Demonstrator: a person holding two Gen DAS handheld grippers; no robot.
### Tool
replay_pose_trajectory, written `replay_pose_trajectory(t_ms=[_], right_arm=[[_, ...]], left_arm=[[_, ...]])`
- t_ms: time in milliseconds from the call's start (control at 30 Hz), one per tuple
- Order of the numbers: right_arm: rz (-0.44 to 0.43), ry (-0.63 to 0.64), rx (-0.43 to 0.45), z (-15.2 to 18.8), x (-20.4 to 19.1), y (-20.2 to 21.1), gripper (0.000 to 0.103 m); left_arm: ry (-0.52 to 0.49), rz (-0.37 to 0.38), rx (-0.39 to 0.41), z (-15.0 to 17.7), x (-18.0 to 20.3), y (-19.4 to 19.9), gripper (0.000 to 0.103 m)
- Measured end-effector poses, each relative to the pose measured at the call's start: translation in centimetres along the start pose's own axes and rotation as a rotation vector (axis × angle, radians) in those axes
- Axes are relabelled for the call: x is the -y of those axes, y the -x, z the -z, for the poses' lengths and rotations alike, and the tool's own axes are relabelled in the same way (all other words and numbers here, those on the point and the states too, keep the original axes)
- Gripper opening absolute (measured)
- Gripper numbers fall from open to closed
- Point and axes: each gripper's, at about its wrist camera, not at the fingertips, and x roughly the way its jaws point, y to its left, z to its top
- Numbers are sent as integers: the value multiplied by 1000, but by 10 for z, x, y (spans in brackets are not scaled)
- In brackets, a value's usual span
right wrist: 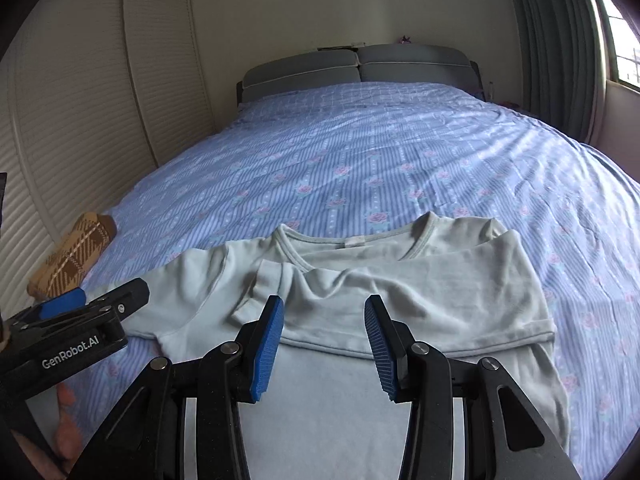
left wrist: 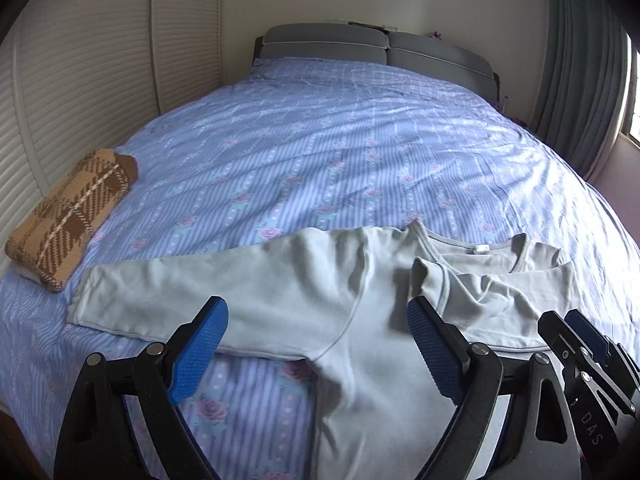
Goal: Fold small clothes
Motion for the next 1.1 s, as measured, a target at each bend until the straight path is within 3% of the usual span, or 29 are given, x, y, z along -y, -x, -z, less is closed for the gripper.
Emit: replay_pose_trajectory(t_ms=[167, 233, 367, 500, 567, 733, 867, 1100], right_arm=[[79, -101, 12, 0, 46, 4, 43], [94, -138, 29, 2, 61, 5, 43], [104, -195, 62, 6, 83, 7, 43], [79, -236, 73, 8, 94, 4, 43], [66, -242, 68, 8, 95, 1, 43], [41, -224, 58, 12, 91, -1, 43], [39, -219, 64, 12, 92, 0, 43], [22, -249, 50, 15, 98, -3, 43]], left_arm=[[-116, 99, -32, -7, 42, -30, 53], [-149, 129, -41, -8, 54, -40, 47], [-197, 143, -68, -9, 67, -61, 46], [-183, 146, -103, -7, 67, -78, 45], [-157, 174, -122, -4, 64, -84, 32], [-131, 202, -127, 2, 61, -87, 16], [-135, 193, -120, 2, 59, -83, 10], [-145, 145, -102, 5, 52, -68, 8]])
